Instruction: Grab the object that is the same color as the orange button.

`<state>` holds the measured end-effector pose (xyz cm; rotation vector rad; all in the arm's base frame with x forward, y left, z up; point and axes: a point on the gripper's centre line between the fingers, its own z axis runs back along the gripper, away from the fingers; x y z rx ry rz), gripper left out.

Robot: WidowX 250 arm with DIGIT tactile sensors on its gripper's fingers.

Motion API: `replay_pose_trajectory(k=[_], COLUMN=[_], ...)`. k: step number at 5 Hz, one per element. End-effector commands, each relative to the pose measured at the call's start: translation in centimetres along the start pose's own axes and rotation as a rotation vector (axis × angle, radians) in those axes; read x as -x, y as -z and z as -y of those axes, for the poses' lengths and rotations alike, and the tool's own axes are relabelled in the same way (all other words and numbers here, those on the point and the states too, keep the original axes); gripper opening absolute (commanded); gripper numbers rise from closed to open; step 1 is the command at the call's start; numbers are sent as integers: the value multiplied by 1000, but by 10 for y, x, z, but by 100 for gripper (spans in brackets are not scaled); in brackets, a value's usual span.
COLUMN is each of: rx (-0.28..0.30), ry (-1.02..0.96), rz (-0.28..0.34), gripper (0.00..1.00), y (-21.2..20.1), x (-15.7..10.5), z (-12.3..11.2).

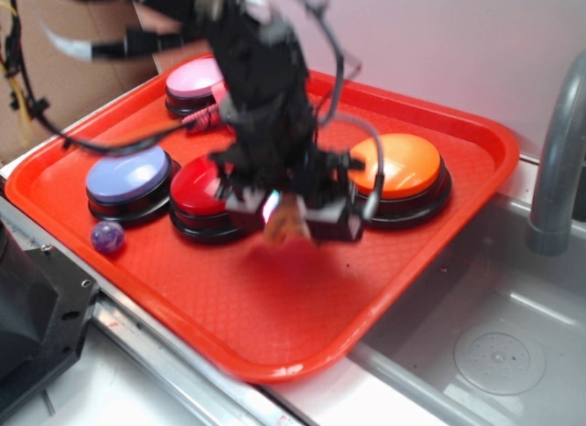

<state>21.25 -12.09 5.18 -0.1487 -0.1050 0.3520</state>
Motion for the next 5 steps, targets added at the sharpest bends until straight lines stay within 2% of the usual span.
replay_pose_trajectory(k=[1, 3, 4, 5], rx=[44, 38, -11, -74], ry=[208, 228, 144, 34], rz=[2, 15, 83, 66], gripper=[0, 0, 0, 0], y=[-82, -130, -147, -157], x=[-44, -60, -46, -32], z=[-8, -55, -80, -95])
